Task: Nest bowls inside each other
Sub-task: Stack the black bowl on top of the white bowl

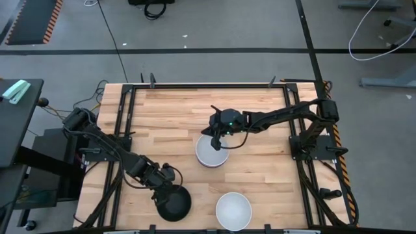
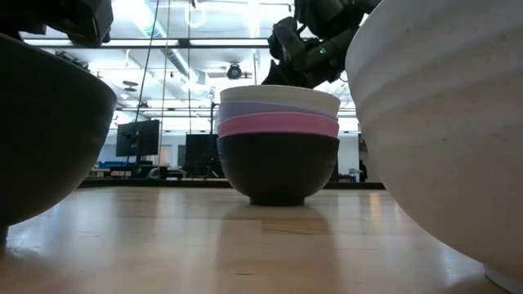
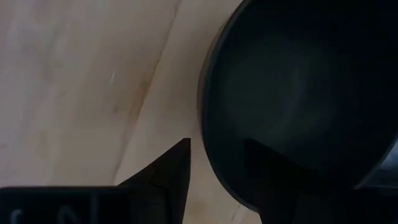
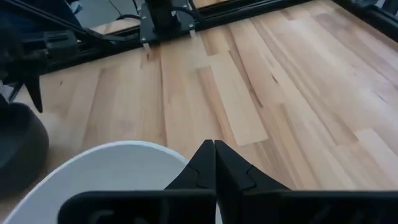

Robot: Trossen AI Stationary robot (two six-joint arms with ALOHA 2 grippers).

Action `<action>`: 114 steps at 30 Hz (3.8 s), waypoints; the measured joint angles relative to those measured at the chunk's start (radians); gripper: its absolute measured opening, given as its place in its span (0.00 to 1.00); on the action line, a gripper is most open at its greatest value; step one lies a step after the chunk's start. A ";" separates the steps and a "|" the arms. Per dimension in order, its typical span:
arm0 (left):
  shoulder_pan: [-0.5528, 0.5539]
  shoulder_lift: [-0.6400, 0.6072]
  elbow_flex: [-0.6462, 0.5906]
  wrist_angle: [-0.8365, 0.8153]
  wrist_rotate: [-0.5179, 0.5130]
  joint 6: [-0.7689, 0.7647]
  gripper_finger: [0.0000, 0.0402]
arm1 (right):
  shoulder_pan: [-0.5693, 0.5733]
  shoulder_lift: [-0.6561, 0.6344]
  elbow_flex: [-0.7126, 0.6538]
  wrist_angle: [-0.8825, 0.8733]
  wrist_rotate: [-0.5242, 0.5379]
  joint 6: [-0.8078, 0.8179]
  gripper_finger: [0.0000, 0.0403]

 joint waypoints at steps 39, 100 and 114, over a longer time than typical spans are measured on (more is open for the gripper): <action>0.048 0.110 0.000 0.005 0.014 0.065 0.13 | 0.139 -0.202 0.014 -0.306 0.044 0.012 0.01; 0.834 0.234 0.800 -0.526 0.146 0.802 0.02 | 0.681 -0.400 0.014 -0.850 0.411 0.745 0.03; 0.837 0.364 0.800 -0.499 0.206 0.870 0.02 | 0.681 -0.400 0.014 -0.857 0.409 0.746 0.03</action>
